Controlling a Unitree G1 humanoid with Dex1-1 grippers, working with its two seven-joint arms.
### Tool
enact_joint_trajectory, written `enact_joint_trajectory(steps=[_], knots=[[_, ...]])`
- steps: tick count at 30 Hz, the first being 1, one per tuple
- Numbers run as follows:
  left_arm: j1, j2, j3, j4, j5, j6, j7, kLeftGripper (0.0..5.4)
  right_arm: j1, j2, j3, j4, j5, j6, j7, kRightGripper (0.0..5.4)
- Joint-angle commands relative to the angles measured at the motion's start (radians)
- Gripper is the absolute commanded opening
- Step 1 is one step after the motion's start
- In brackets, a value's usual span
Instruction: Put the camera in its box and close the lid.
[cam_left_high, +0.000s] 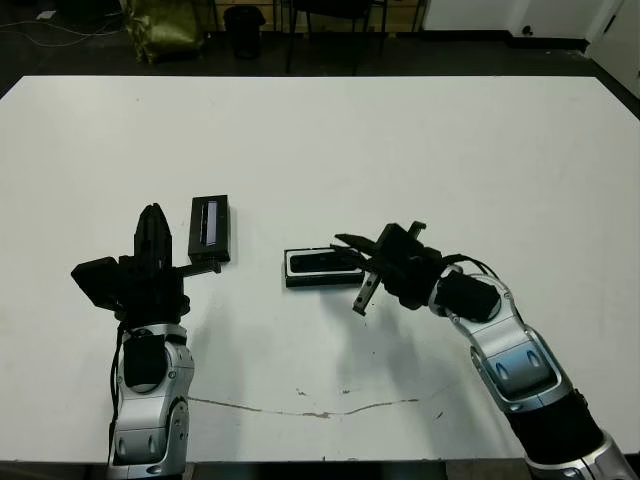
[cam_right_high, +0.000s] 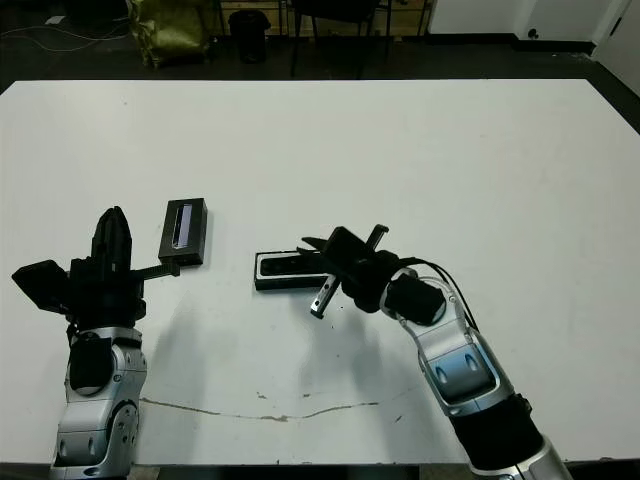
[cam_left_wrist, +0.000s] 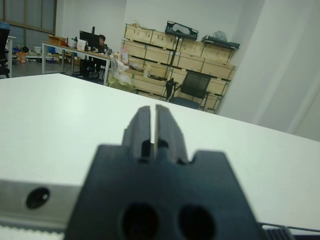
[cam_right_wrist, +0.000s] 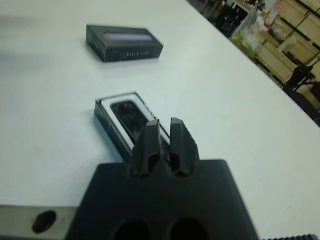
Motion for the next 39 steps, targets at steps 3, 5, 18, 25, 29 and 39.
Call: enact_joint_trajectory(steps=[3, 5, 18, 25, 29, 39], knots=[[0.011, 0.004, 0.003, 0.009, 0.005, 0.006, 0.001, 0.0, 0.002, -0.017, 0.034, 0.053, -0.052, 0.03, -0.014, 0.02], [0.012, 0.003, 0.004, 0.01, 0.007, 0.004, 0.003, 0.0, -0.003, -0.015, 0.044, 0.064, -0.071, 0.049, -0.016, 0.02], [0.014, 0.001, 0.004, 0.007, 0.013, 0.004, 0.004, 0.0, -0.018, -0.022, 0.059, 0.128, -0.115, 0.063, -0.02, 0.02], [0.01, 0.0, 0.007, 0.011, 0.002, 0.003, 0.002, 0.0, 0.013, -0.019, -0.01, 0.071, -0.03, 0.0, -0.009, 0.02], [0.009, 0.007, 0.008, 0.013, 0.011, -0.003, 0.004, 0.0, 0.026, -0.024, -0.08, -0.062, 0.057, 0.026, -0.002, 0.02], [0.013, 0.014, 0.01, -0.004, 0.013, 0.008, 0.003, 0.0, 0.065, 0.027, -0.304, -0.258, 0.264, 0.041, -0.111, 0.02]])
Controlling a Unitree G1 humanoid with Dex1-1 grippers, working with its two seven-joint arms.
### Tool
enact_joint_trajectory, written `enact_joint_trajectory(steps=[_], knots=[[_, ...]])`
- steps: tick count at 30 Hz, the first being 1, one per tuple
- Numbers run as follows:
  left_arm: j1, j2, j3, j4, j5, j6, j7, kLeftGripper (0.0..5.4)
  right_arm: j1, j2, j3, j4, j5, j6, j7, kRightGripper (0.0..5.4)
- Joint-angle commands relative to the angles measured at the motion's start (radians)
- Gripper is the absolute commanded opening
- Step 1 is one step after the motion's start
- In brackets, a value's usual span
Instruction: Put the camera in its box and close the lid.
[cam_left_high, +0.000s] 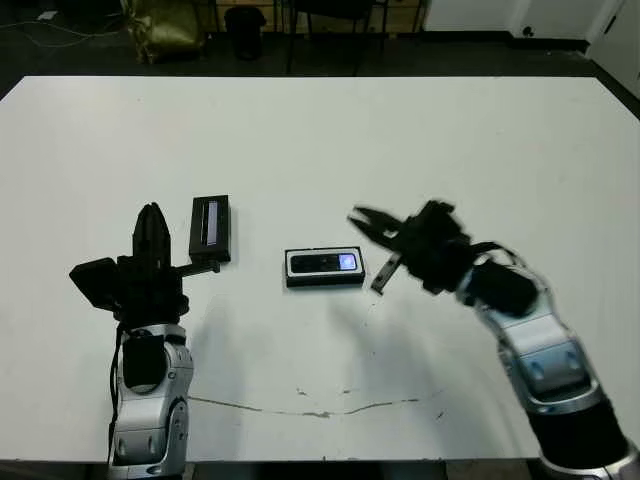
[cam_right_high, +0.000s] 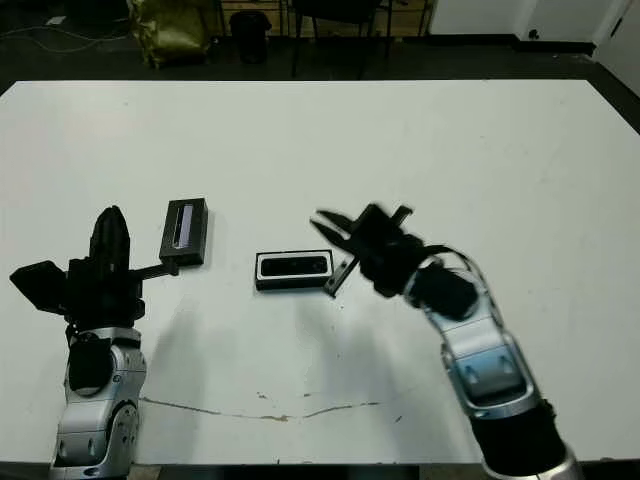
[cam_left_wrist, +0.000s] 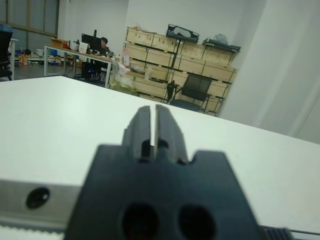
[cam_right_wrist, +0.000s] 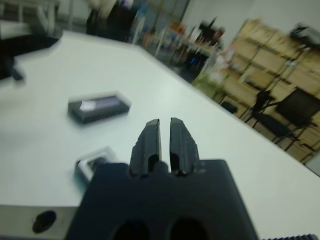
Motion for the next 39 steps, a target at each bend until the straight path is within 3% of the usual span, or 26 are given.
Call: enact_joint_trajectory(steps=[1, 3, 8, 14, 22, 29, 32, 39], knots=[[0.012, 0.014, 0.004, -0.006, 0.014, 0.022, 0.003, 0.0, 0.043, 0.021, -0.078, -0.025, 0.035, 0.029, -0.081, 0.02], [0.013, 0.013, 0.004, -0.011, 0.018, 0.027, 0.006, 0.0, 0.059, 0.03, -0.113, -0.033, 0.053, 0.061, -0.127, 0.02], [0.016, 0.015, 0.004, -0.018, 0.017, 0.032, -0.001, 0.0, 0.123, 0.048, -0.149, 0.023, 0.059, 0.041, -0.191, 0.02], [0.024, 0.015, 0.003, -0.039, 0.026, 0.063, 0.004, 0.0, 0.216, 0.072, -0.155, 0.098, 0.085, -0.047, -0.19, 0.02], [0.027, 0.026, -0.009, -0.043, 0.064, 0.088, 0.002, 0.0, 0.298, 0.118, -0.136, 0.019, 0.093, 0.048, -0.282, 0.02], [0.03, 0.016, -0.047, -0.129, 0.151, 0.288, 0.054, 0.0, 0.291, 0.124, -0.118, 0.03, 0.091, 0.027, -0.282, 0.02], [0.023, 0.03, -0.071, -0.19, 0.197, 0.419, 0.057, 0.28, 0.289, 0.126, -0.107, 0.049, 0.094, -0.009, -0.267, 0.0], [-0.018, 0.07, -0.113, -0.26, 0.239, 0.588, 0.015, 1.9, 0.28, 0.128, -0.083, 0.08, 0.085, -0.057, -0.263, 0.0]])
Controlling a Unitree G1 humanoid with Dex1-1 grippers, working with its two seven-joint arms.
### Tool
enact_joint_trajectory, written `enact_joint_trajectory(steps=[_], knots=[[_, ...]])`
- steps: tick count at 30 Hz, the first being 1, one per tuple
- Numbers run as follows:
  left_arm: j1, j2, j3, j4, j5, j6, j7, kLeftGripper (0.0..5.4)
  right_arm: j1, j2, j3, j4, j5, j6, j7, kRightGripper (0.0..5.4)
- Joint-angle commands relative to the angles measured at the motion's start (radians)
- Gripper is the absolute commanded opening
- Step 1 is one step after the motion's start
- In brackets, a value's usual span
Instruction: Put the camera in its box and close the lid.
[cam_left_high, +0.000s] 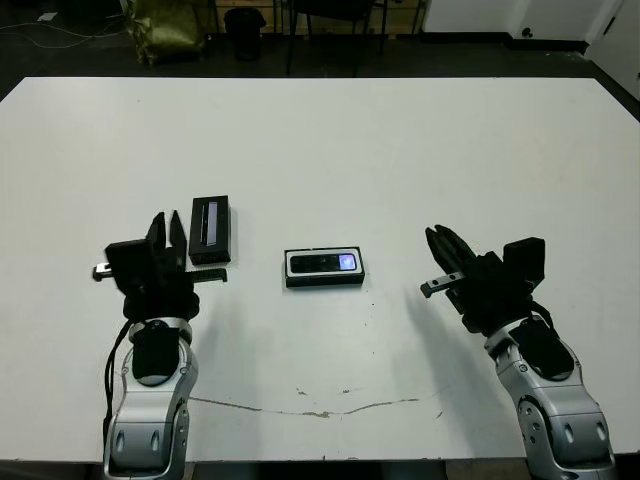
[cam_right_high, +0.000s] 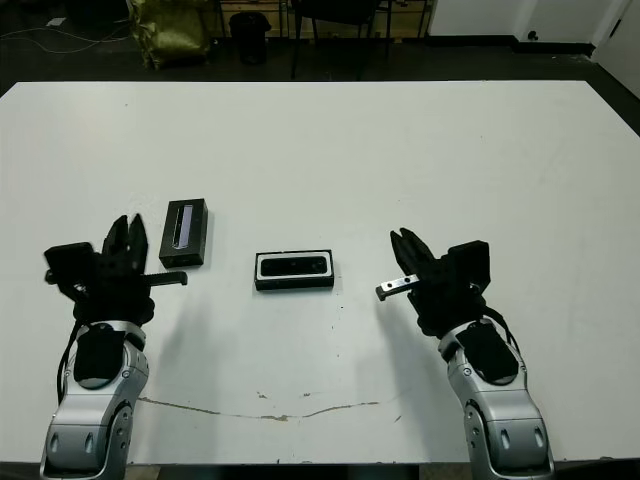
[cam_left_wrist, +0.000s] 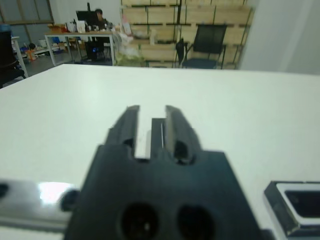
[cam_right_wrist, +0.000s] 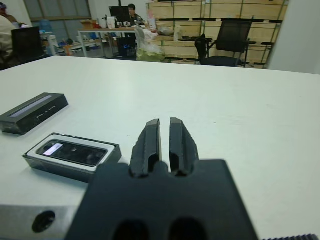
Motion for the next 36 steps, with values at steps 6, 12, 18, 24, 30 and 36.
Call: enact_joint_trajectory(steps=[6, 12, 18, 24, 30, 36], knots=[[-0.039, 0.1, -0.063, -0.033, 0.05, 0.131, -0.093, 3.39, -0.001, -0.004, 0.002, 0.019, 0.01, -0.002, 0.001, 0.0], [-0.085, 0.123, -0.068, -0.018, 0.051, 0.186, -0.124, 4.86, 0.003, -0.007, -0.001, 0.031, 0.021, -0.022, 0.015, 0.0], [-0.135, 0.102, -0.058, 0.008, 0.043, 0.231, -0.119, 5.38, 0.002, -0.009, 0.005, 0.026, 0.021, 0.0, 0.01, 0.0], [-0.201, -0.022, 0.017, 0.034, -0.029, 0.337, -0.056, 5.38, 0.004, -0.01, 0.006, 0.034, 0.028, -0.01, 0.021, 0.0], [-0.258, -0.092, 0.109, 0.089, -0.164, 0.379, -0.056, 5.38, 0.006, -0.012, 0.004, 0.042, 0.035, -0.016, 0.029, 0.0], [-0.298, -0.131, 0.151, 0.114, -0.227, 0.421, 0.017, 5.38, 0.011, -0.014, 0.003, 0.048, 0.042, -0.024, 0.037, 0.0]])
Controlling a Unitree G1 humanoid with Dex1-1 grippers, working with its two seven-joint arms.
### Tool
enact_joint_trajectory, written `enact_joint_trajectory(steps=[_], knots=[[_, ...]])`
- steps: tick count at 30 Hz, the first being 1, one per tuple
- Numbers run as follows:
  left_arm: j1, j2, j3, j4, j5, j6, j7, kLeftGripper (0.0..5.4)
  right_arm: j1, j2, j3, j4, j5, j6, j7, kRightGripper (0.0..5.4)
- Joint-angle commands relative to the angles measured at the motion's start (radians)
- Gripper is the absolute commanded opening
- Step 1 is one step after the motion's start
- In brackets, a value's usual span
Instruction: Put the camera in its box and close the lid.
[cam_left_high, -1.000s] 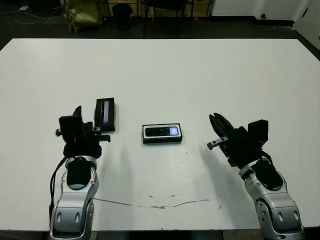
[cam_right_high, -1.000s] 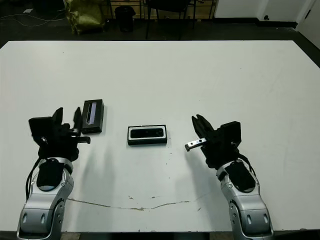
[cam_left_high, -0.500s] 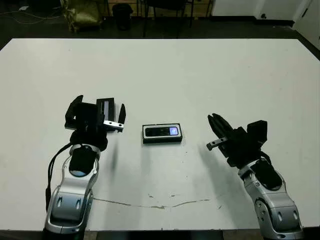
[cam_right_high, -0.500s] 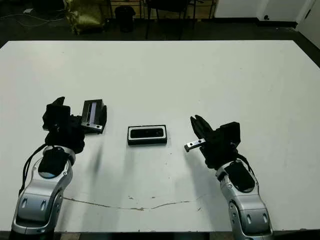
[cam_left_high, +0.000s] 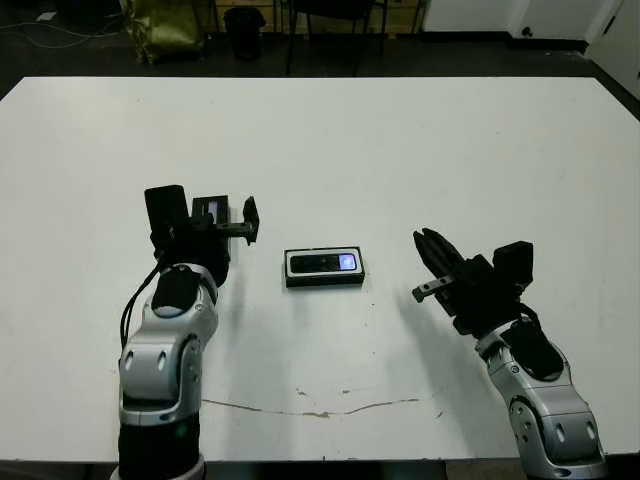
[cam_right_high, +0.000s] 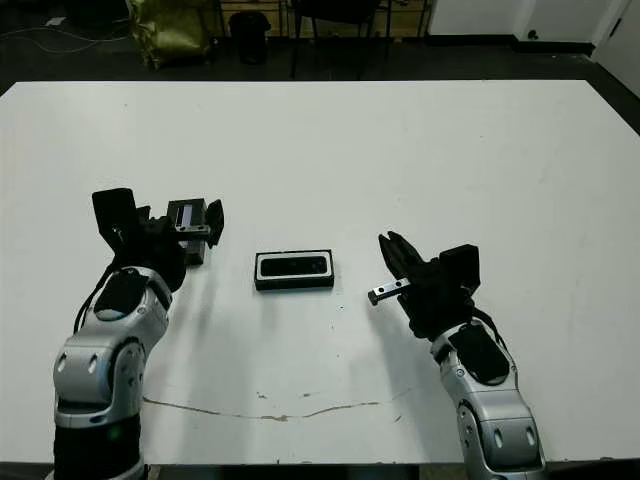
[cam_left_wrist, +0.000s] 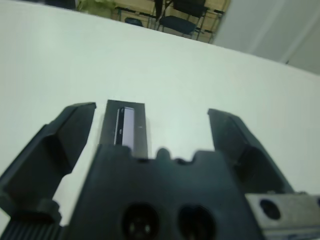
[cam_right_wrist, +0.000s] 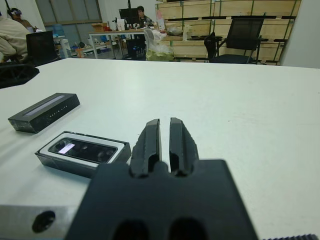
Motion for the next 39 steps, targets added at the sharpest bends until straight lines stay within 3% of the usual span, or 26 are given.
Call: enact_joint_trajectory(steps=[1, 13, 21, 27, 34, 39], knots=[[-0.013, -0.011, -0.004, 0.028, -0.003, 0.041, 0.026, 5.38, 0.012, -0.008, -0.005, 0.016, 0.01, 0.003, 0.008, 0.0], [-0.053, 0.173, -0.175, 0.081, 0.192, 0.122, 0.035, 5.38, 0.012, 0.0, 0.023, 0.008, 0.001, 0.012, -0.007, 0.0], [-0.069, 0.199, -0.205, 0.148, 0.238, 0.141, 0.018, 5.38, 0.012, -0.005, 0.022, 0.014, 0.009, 0.008, 0.003, 0.0], [-0.076, 0.187, -0.191, 0.193, 0.229, 0.126, 0.015, 5.38, 0.016, -0.005, 0.023, 0.014, 0.008, 0.004, 0.003, 0.0], [-0.071, 0.084, -0.043, 0.217, 0.082, 0.081, -0.004, 5.38, 0.017, -0.007, 0.023, 0.028, 0.008, -0.017, 0.018, 0.0], [-0.078, 0.051, 0.005, 0.242, 0.026, 0.083, 0.004, 5.38, 0.021, -0.003, 0.021, 0.023, 0.012, -0.003, 0.011, 0.0]])
